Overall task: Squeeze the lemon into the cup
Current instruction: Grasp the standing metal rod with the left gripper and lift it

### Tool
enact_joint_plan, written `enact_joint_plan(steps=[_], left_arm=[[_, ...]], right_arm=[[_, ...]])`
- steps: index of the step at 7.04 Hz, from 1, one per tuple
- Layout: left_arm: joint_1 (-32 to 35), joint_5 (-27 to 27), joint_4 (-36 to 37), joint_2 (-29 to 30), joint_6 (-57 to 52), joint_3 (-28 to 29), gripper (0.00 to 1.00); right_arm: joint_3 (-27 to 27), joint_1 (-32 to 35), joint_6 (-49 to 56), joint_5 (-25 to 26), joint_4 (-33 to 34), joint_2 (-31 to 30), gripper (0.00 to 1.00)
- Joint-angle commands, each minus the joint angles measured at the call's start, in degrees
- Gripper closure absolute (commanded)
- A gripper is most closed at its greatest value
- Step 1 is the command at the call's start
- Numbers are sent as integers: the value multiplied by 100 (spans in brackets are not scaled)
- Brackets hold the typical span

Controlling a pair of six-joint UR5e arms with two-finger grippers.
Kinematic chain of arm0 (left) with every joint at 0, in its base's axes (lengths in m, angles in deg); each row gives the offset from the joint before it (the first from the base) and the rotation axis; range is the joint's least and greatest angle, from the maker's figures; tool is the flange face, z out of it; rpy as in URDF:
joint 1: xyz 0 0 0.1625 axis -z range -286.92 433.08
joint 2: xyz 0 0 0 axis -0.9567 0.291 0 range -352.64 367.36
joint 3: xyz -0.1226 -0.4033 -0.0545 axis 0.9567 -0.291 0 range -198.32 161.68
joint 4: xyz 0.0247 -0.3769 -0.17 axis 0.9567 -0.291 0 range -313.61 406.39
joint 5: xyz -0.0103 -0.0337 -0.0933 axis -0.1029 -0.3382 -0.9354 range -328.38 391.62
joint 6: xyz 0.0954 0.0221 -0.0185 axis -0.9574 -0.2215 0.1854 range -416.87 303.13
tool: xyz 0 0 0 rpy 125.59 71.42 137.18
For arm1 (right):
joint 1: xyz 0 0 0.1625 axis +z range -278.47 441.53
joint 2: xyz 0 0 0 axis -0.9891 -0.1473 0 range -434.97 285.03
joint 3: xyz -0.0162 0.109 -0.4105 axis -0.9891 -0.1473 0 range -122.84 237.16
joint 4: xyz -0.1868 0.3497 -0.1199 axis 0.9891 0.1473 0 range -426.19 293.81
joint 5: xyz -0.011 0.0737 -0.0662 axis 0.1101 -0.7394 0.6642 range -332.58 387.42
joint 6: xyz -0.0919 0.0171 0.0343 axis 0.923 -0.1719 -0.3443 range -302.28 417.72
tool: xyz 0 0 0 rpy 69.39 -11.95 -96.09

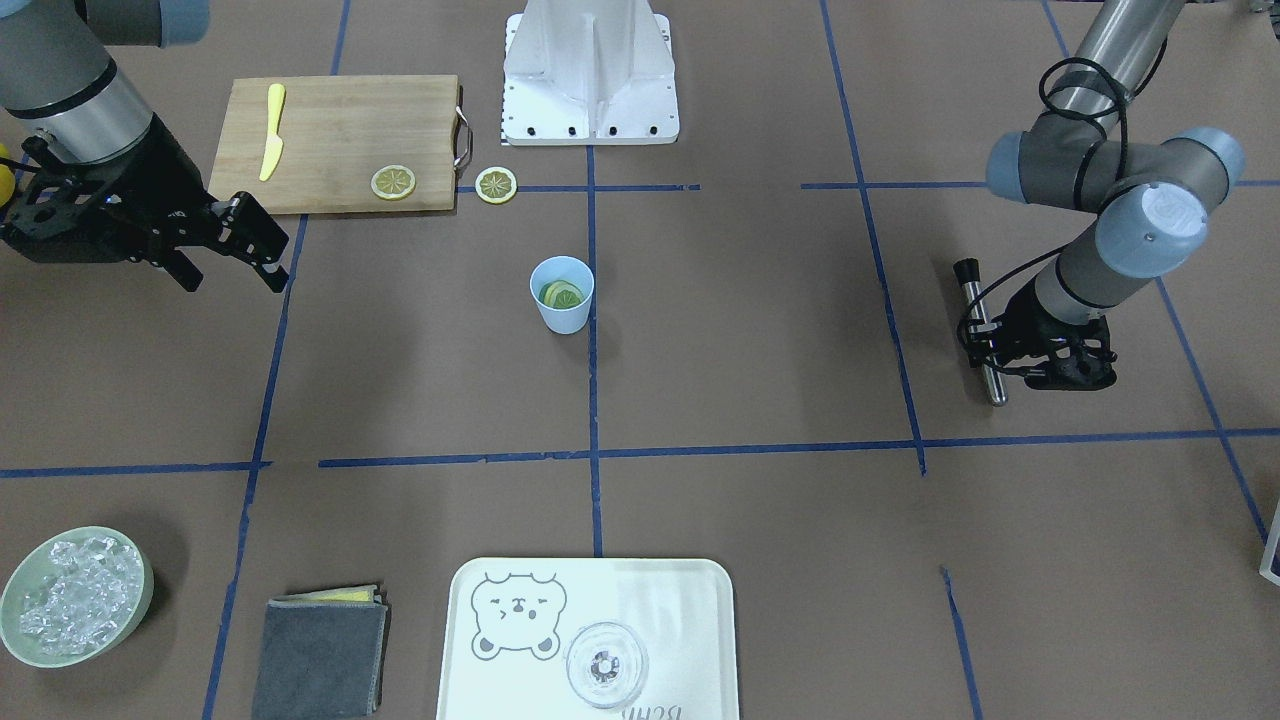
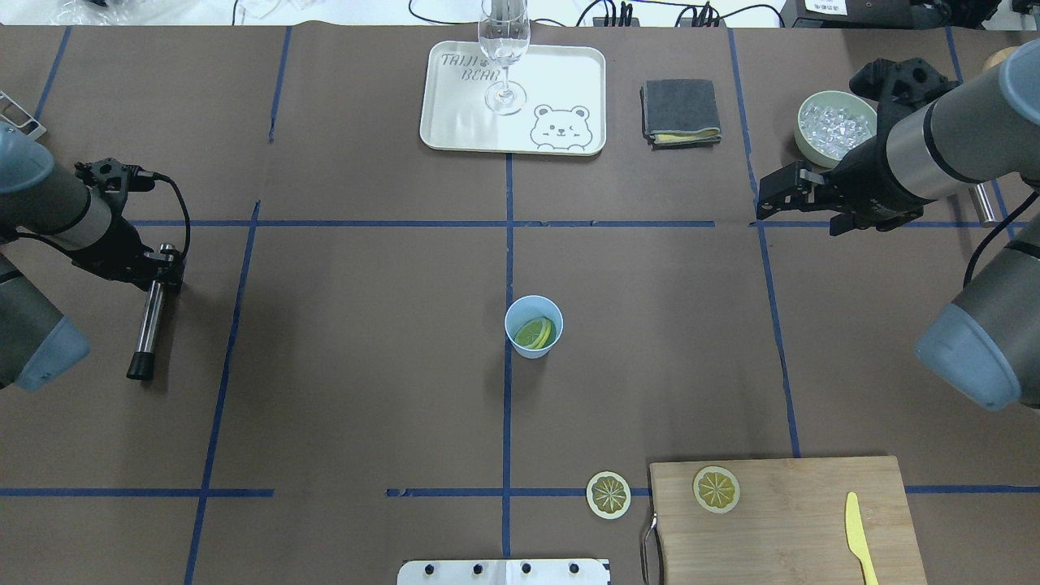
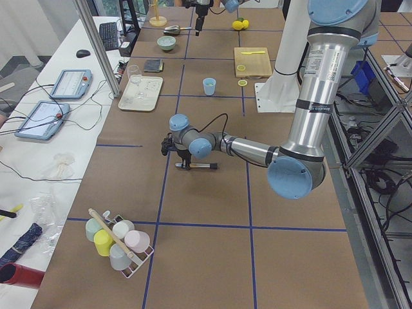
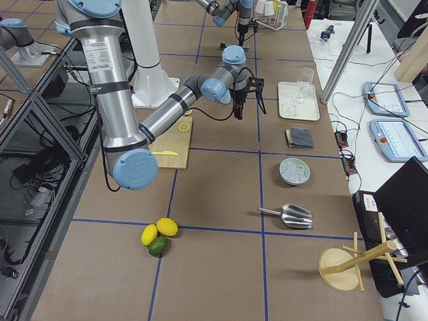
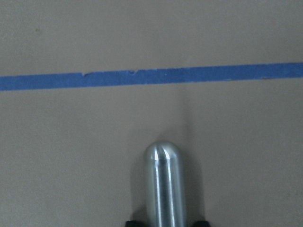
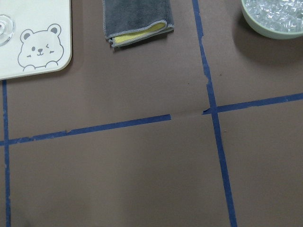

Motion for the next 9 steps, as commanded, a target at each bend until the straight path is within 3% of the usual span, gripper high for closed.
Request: enact_joint_plan(steps=[1, 3, 4, 6, 7, 9], left_arm=[[22, 0, 54, -42, 9, -619, 100], [22, -9, 332, 228, 9, -1198, 100], [31, 0, 640, 631, 52, -1428, 100], [-82, 455, 660, 1080, 1468, -2122, 100], [-484, 814, 660, 1361, 1529, -2386, 100], [-1652, 2839, 643, 1985, 1556, -2617, 100]], right_arm=[[-8, -4, 0, 0, 9, 3, 0], [-9, 57, 0, -9, 0, 3, 0], [-9, 101, 0, -26, 0, 3, 0], [-9, 233, 9, -26, -9, -137, 0], [-9, 285, 26, -18, -17, -208, 0], [-43, 373, 227, 44, -17, -331, 0]])
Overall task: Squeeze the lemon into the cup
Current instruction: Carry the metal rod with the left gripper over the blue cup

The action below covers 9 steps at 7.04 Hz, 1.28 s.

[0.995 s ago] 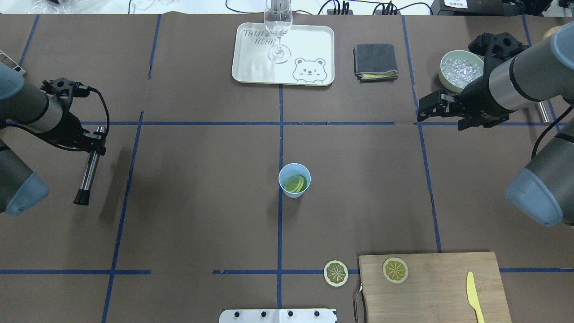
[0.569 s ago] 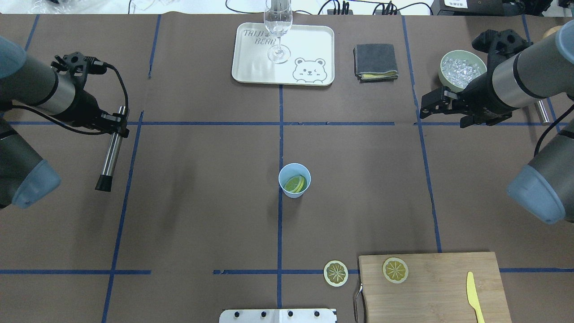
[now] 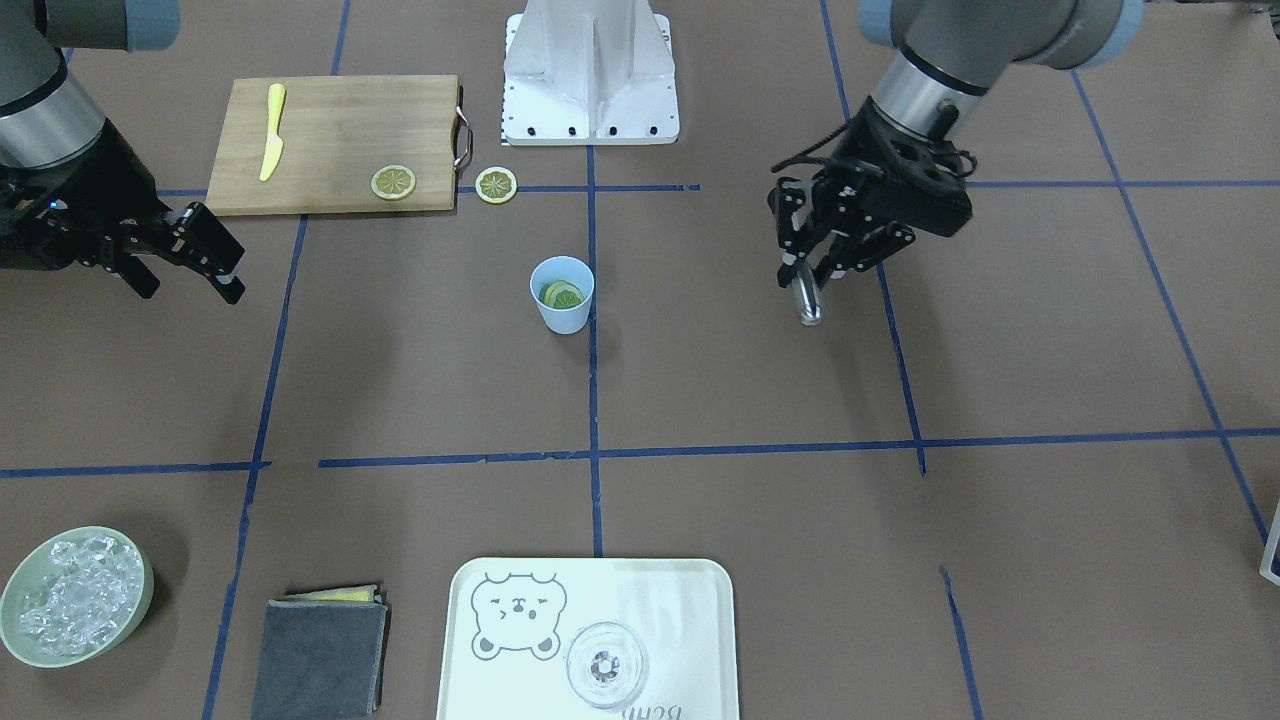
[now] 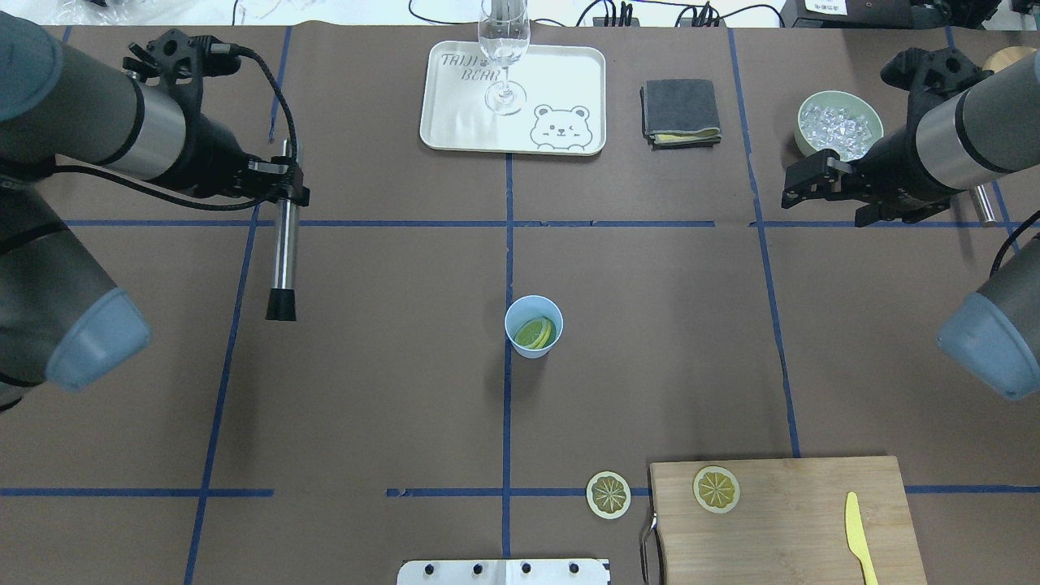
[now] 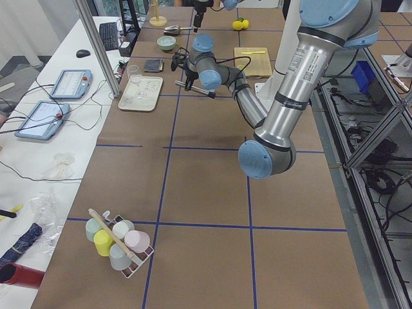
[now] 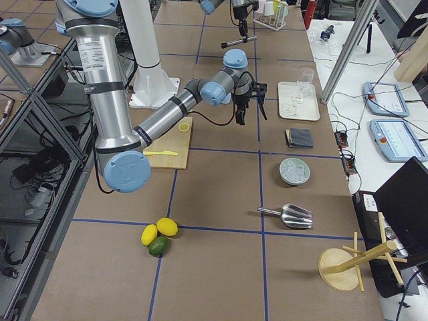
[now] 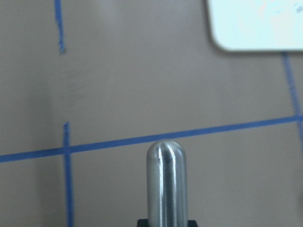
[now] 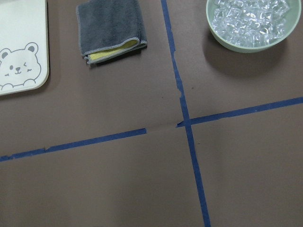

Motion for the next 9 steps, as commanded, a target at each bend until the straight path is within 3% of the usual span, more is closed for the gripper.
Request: enact_joint_plan(steps=[1, 2, 3, 4, 5, 6, 9], left_arm=[[-1079, 1775, -60, 722, -46, -36, 100], [-1257, 1913, -295, 1056, 5, 34, 100], [-1285, 2471, -1394, 851, -55, 113, 100], [-1930, 4269, -2432, 718, -334, 331, 100], [-2528, 5984, -3234, 821, -720, 995, 100], [-2629, 6323, -3616, 848, -1350, 1228, 100], [-2648, 6362, -3768, 997, -1541, 1755, 100]], right_arm=[[-57, 134, 215, 36, -2, -118, 0], [-75, 205, 251, 27, -2, -153, 0], [-75, 231, 251, 18, -2, -162, 0], [-75, 249, 251, 10, -2, -171, 0], [-75, 275, 251, -8, -2, -163, 0], [-75, 276, 251, -17, -2, -163, 0], [-66, 276, 243, -26, -2, -154, 0]])
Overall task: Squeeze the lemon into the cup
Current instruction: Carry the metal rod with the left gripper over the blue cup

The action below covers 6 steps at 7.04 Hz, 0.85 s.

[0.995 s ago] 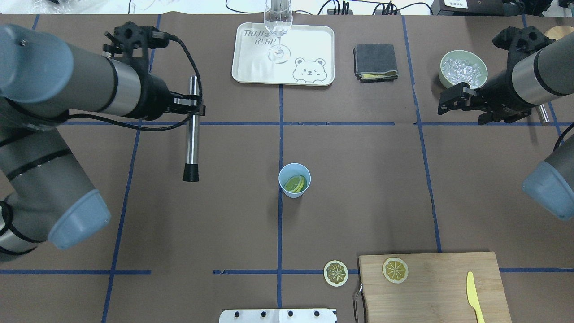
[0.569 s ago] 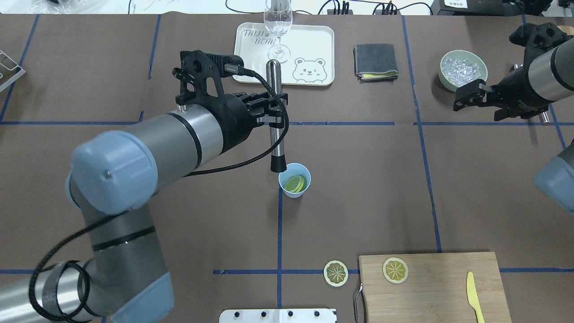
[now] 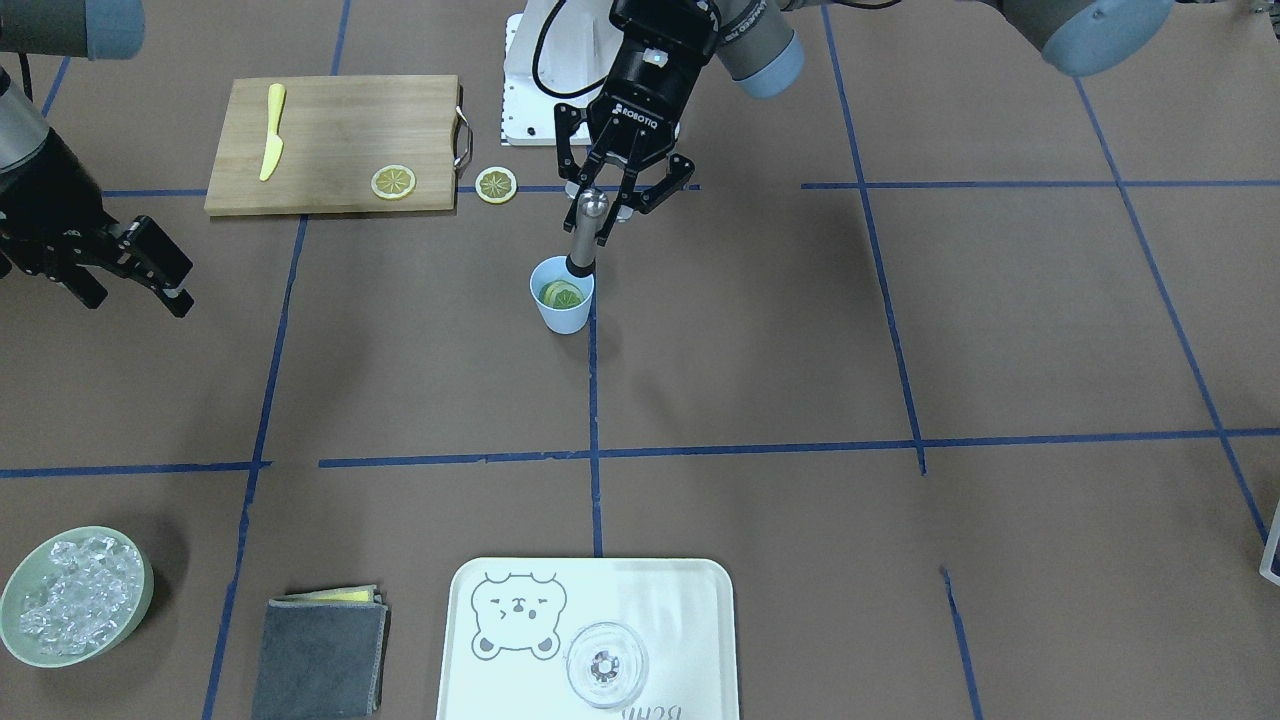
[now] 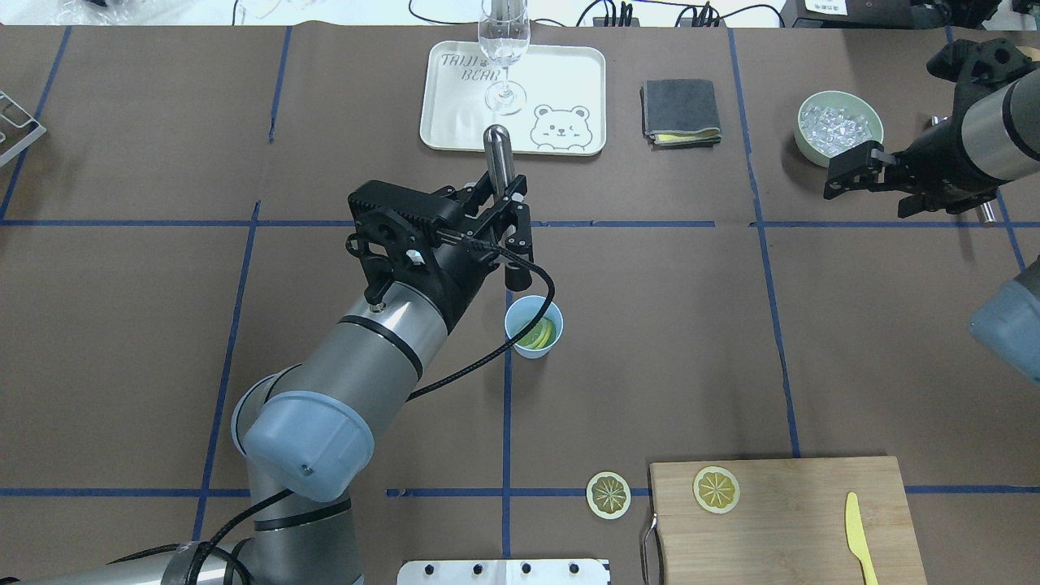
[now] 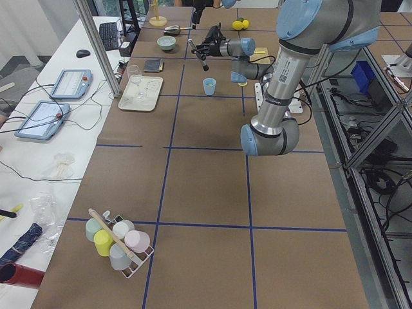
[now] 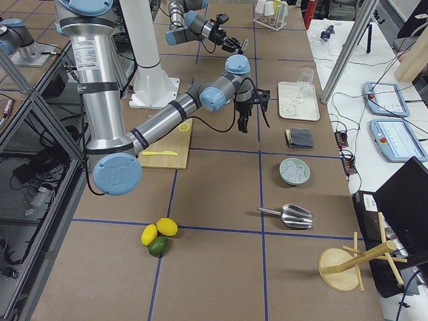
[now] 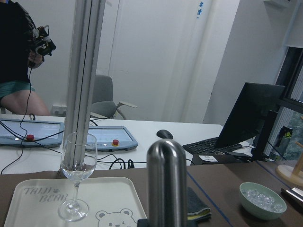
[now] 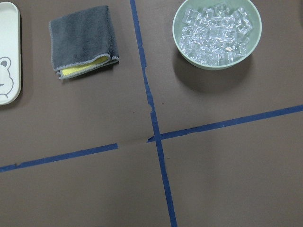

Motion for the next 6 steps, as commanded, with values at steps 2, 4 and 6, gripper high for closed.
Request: enact_joint_plan(steps=[2, 4, 6], left_arm=[[-29, 40, -474, 434, -43, 898, 100], [-98, 40, -484, 417, -43, 1023, 100], [-213, 40, -484, 382, -43, 962, 100]], right_arm=[[1, 1, -1, -7, 0, 7, 0], [1, 1, -10, -7, 0, 7, 0], [1, 0, -10, -7, 0, 7, 0]])
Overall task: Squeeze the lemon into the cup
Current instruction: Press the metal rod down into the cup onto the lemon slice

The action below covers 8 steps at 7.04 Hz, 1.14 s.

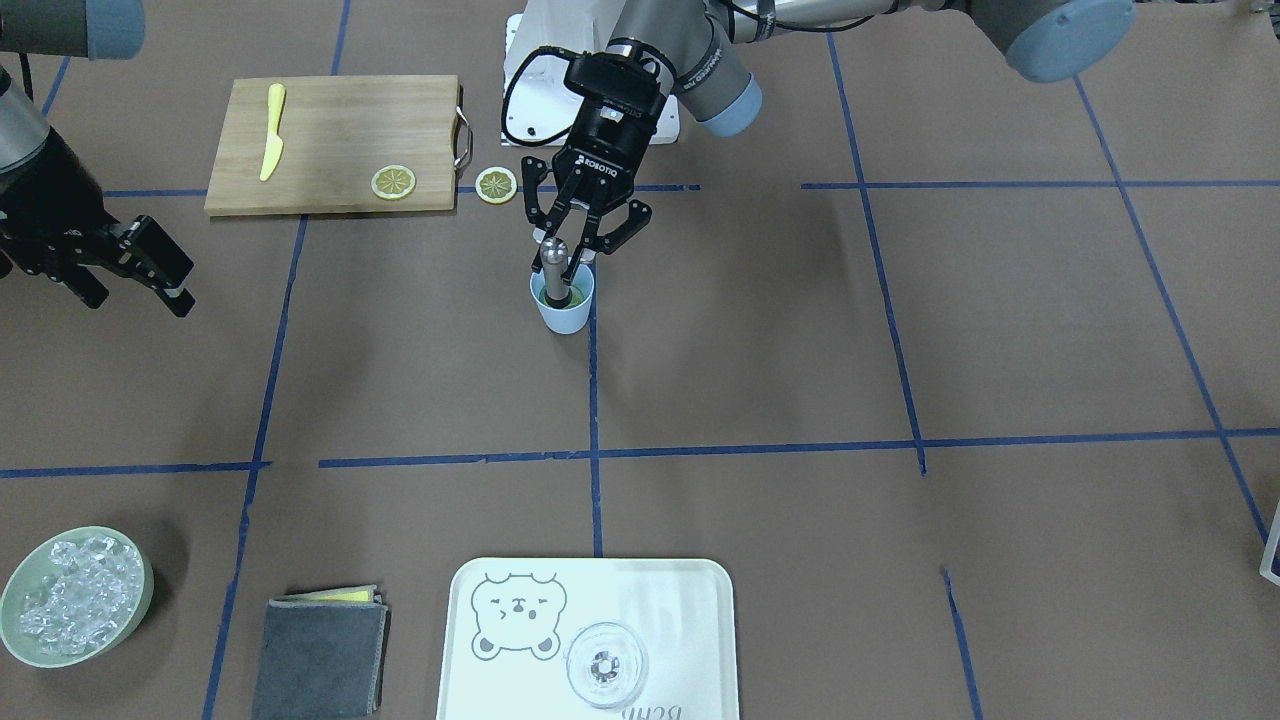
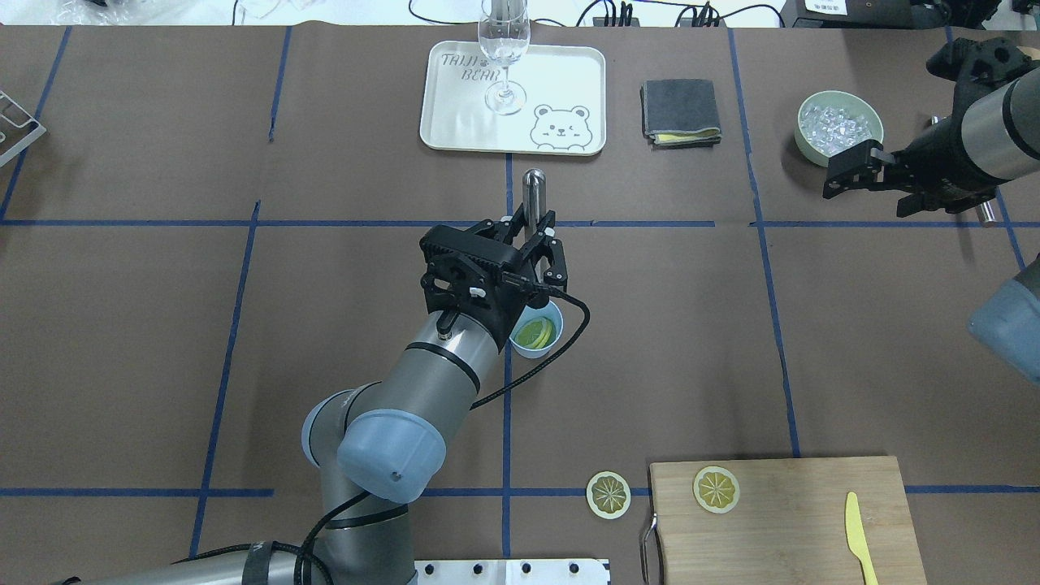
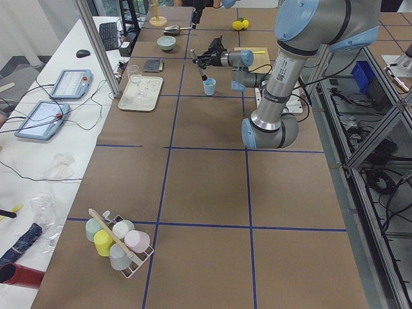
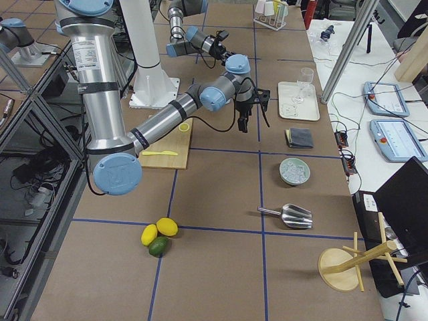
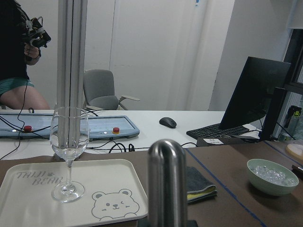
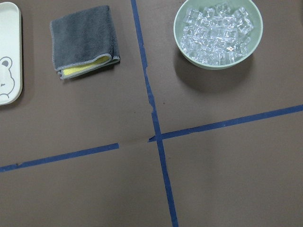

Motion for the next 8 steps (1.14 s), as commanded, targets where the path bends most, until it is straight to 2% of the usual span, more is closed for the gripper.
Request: enact_joint_plan(steps=[1, 2, 8], left_arm=[[-51, 0, -38, -27, 0, -38, 100], [-95, 0, -64, -158, 0, -47, 100], [-218, -9, -135, -107, 0, 295, 100]], right_arm=[[0, -6, -9, 0, 9, 0, 0], [-9, -6, -9, 0, 9, 0, 0], [0, 3, -9, -9, 9, -9, 0]])
